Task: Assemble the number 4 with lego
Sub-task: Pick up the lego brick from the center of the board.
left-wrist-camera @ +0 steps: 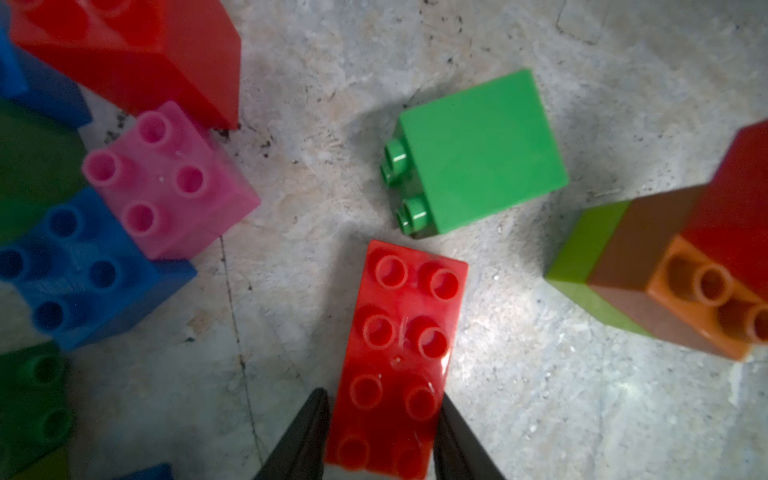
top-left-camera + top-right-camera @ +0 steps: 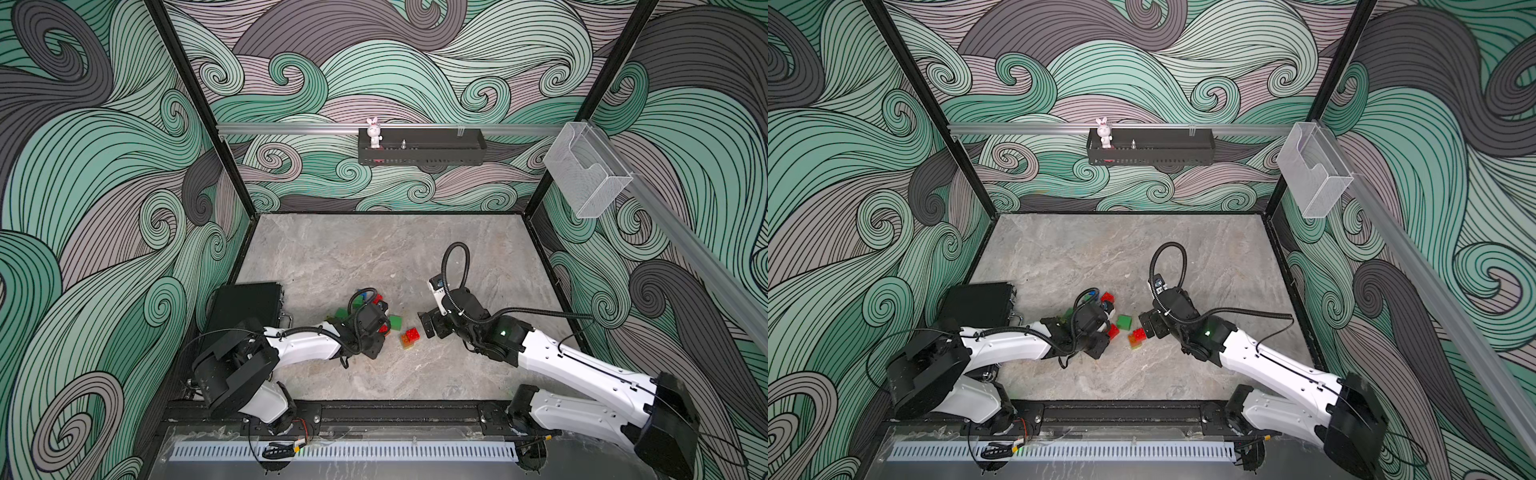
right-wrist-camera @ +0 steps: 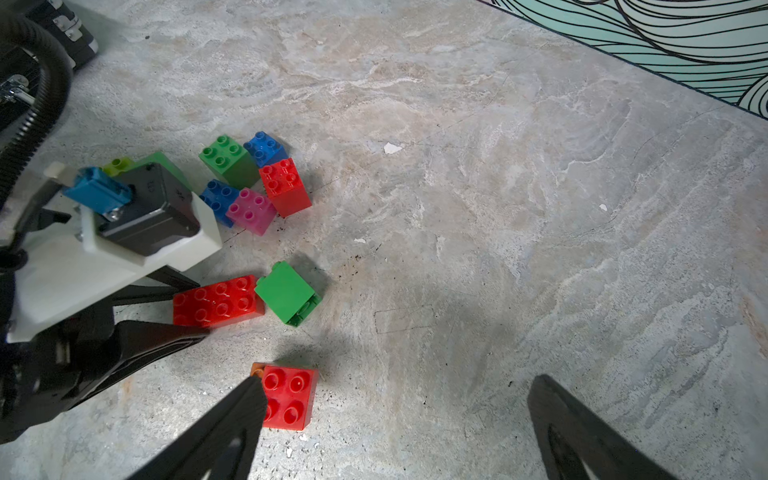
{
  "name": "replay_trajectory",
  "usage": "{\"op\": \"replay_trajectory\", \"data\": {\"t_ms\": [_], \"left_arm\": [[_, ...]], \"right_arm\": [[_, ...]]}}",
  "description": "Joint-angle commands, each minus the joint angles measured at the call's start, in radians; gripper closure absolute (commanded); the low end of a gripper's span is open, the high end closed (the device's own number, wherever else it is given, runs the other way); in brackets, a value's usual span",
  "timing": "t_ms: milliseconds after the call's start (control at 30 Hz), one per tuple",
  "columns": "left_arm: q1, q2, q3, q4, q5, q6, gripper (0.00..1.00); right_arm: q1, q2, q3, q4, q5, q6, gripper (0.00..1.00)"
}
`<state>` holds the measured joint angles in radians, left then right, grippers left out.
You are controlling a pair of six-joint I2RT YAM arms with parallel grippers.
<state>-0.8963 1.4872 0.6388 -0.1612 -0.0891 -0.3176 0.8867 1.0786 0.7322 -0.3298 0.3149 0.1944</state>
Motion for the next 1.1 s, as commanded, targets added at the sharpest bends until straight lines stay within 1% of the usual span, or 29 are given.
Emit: {"op": "replay_trajectory", "data": {"t_ms": [0, 200, 267, 333, 433, 500, 533, 600, 667, 733, 833, 900, 933, 967, 1000, 1033, 1067], "left_arm": [[-0.015, 0.038, 0.012, -0.052, 0.005, 0.011, 0.60], [-0.019, 0.040, 0.013, -0.054, -0.003, 0.010, 0.67], [-0.019, 0.038, 0.017, -0.060, -0.006, 0.009, 0.77], [-0.019, 0.023, 0.014, -0.061, -0.011, 0.009, 0.85], [-0.020, -0.025, -0.004, -0.061, -0.017, 0.008, 0.93], [-0.019, -0.057, -0.017, -0.063, -0.005, 0.008, 1.00], [-0.019, -0.098, -0.021, -0.066, 0.008, 0.010, 1.00], [-0.020, -0.142, -0.024, -0.075, 0.034, 0.026, 1.00], [-0.027, -0.195, -0.033, -0.068, 0.044, 0.051, 1.00], [-0.041, -0.250, -0.063, -0.021, 0.056, 0.109, 1.00], [-0.061, -0.320, -0.077, -0.007, 0.026, 0.166, 1.00], [-0.068, -0.329, -0.061, -0.026, 0.037, 0.194, 1.00], [-0.076, -0.320, -0.059, -0.012, 0.064, 0.221, 1.00], [-0.096, -0.304, -0.059, 0.000, 0.083, 0.264, 1.00], [-0.119, -0.289, -0.055, -0.001, 0.077, 0.302, 1.00], [-0.140, -0.263, -0.046, -0.013, 0.057, 0.333, 1.00], [-0.146, -0.239, -0.028, -0.038, 0.052, 0.350, 1.00]], "right_arm": [[-0.005, 0.000, 0.003, 0.014, 0.020, 0.000, 0.00], [-0.005, -0.006, -0.011, 0.011, 0.027, 0.009, 0.00], [-0.006, -0.011, -0.019, 0.000, 0.023, 0.033, 0.00], [-0.010, -0.019, -0.032, -0.014, -0.007, 0.056, 0.00], [-0.022, -0.041, -0.059, -0.025, -0.064, 0.102, 0.00], [-0.046, -0.062, -0.081, -0.063, -0.121, 0.143, 0.00], [-0.065, -0.073, -0.092, -0.069, -0.177, 0.166, 0.00], [-0.103, -0.096, -0.110, -0.088, -0.241, 0.227, 0.00], [-0.147, -0.120, -0.133, -0.092, -0.336, 0.257, 0.01], [-0.183, -0.141, -0.150, -0.091, -0.405, 0.277, 0.03], [-0.229, -0.151, -0.164, -0.091, -0.517, 0.272, 0.06], [-0.253, -0.149, -0.166, -0.089, -0.593, 0.255, 0.07], [-0.265, -0.145, -0.166, -0.080, -0.637, 0.248, 0.08], [-0.274, -0.140, -0.168, -0.070, -0.676, 0.243, 0.08], [-0.281, -0.135, -0.167, -0.061, -0.705, 0.240, 0.08], [-0.287, -0.127, -0.165, -0.059, -0.725, 0.236, 0.10], [-0.291, -0.117, -0.160, -0.060, -0.727, 0.235, 0.16]]}}
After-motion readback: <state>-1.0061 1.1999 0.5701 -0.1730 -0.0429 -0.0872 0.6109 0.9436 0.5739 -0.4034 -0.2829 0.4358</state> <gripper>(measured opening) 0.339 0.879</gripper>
